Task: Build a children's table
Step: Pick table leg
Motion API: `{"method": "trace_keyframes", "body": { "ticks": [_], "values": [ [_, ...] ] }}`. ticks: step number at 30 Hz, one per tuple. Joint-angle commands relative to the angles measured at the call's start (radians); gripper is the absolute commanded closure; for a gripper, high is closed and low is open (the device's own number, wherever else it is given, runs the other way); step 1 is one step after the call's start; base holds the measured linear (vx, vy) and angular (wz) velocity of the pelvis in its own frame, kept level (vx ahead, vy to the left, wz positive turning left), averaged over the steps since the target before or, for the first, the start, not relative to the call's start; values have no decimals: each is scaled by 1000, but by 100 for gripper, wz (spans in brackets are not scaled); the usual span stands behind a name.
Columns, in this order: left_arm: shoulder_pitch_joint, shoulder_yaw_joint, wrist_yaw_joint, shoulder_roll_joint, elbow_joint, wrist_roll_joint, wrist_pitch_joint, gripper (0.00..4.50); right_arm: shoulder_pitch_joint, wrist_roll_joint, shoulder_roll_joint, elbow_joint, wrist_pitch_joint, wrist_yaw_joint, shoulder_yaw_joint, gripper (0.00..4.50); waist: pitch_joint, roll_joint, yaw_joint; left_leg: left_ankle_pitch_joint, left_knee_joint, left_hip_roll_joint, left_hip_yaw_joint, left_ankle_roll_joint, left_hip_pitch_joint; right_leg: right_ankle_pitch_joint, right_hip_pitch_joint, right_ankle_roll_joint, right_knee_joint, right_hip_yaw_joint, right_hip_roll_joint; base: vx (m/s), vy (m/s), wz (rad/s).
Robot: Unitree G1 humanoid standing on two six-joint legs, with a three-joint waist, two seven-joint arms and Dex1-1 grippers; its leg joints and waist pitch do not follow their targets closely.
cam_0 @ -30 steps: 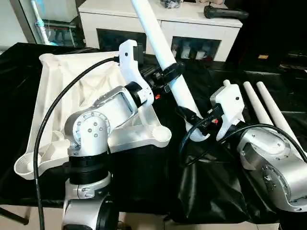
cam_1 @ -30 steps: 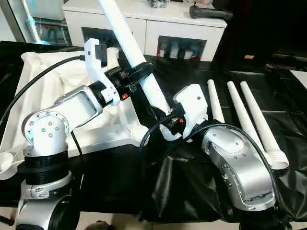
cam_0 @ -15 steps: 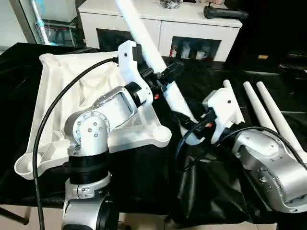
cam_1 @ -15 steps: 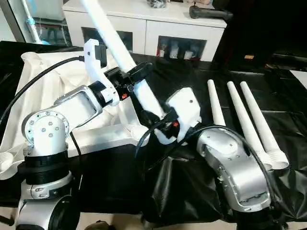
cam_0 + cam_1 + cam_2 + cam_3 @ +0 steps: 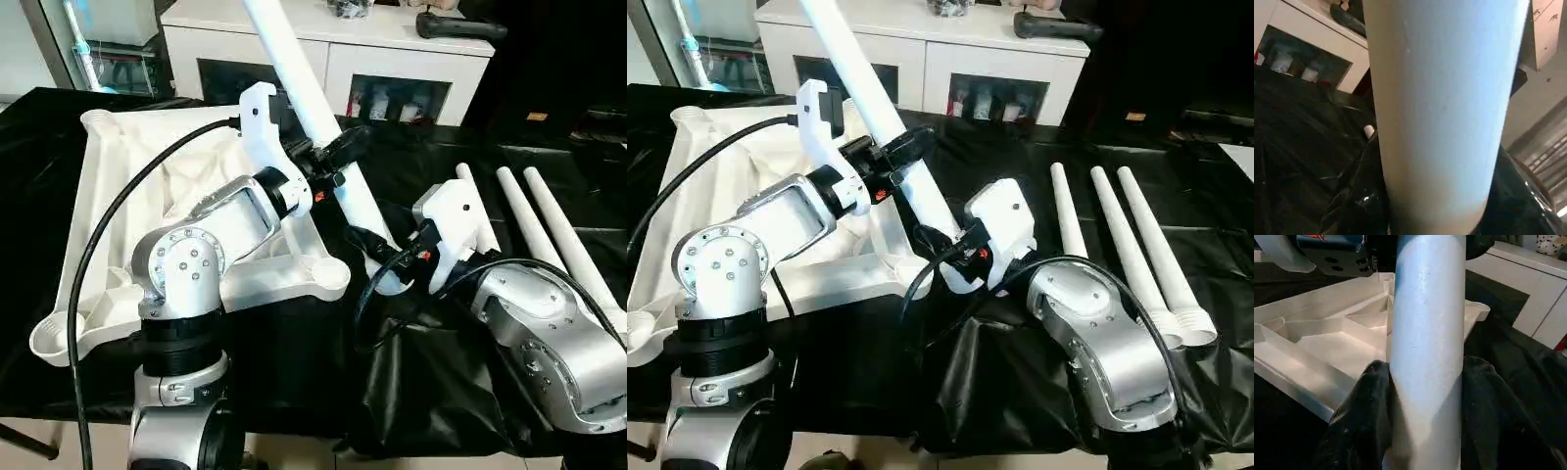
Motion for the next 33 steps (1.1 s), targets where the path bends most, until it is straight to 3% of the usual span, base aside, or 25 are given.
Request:
{"method": "trace_keyframes", "body": {
  "ticks": [1,3,4,6,7,9,10,16,20,28,33],
  "values": [
    [-18,-7,4,5,17,-8,-5,264,-23,37,22,-1,17,-13,-35,198,-69,4,-1,-108,-67,104,-57,-1,29,27,38,-220,-79,68,-113,0,0,0],
    [-21,-7,-3,11,22,-7,-6,264,-23,75,28,-14,31,2,-53,190,-70,4,-1,-104,-67,104,-57,2,29,33,39,-220,-77,69,-114,0,0,0],
    [-27,-11,-26,32,32,-3,-8,265,-21,166,33,-35,74,29,-107,179,-70,6,0,-102,-66,103,-57,7,30,41,39,-219,-77,69,-112,0,0,0],
    [-33,-11,-38,46,43,0,-11,265,-21,222,30,-46,100,49,-144,157,-71,6,4,-108,-67,103,-57,13,31,38,39,-212,-77,68,-112,0,0,0],
    [-45,-1,-49,58,60,-2,-14,265,-27,310,18,-48,151,70,-205,153,-71,7,3,-106,-68,105,-58,10,31,44,38,-212,-76,67,-111,0,0,0],
    [-57,10,-59,71,77,-6,-15,265,-38,393,-6,-40,202,92,-271,152,-71,7,5,-105,-67,103,-57,9,33,40,39,-214,-78,67,-112,0,0,0],
    [-67,13,-76,82,90,-12,-13,265,-47,446,-33,-28,234,113,-319,123,-72,7,10,-102,-65,104,-56,6,33,40,40,-215,-77,66,-113,0,0,0],
    [-91,-1,-139,125,121,-24,-4,265,-91,530,-114,81,296,134,-461,71,-72,2,13,-86,-62,100,-52,-1,30,-6,39,-223,-82,64,-115,0,0,0],
    [-103,-4,-166,132,132,-41,5,265,-85,516,-173,116,337,138,-465,38,-74,2,15,-68,-61,100,-52,-1,32,16,39,-230,-79,63,-114,0,0,0],
    [-121,-10,-243,143,144,-84,36,265,-120,600,-194,151,419,128,-475,9,-74,-4,15,-64,-60,100,-51,11,29,-12,41,-239,-80,62,-116,0,0,0],
    [-109,-111,-462,217,121,-100,19,265,-138,672,-199,147,468,189,-446,9,-72,-2,17,-64,-62,100,-49,13,30,-40,36,-224,-82,63,-116,0,0,0]
  ]
}}
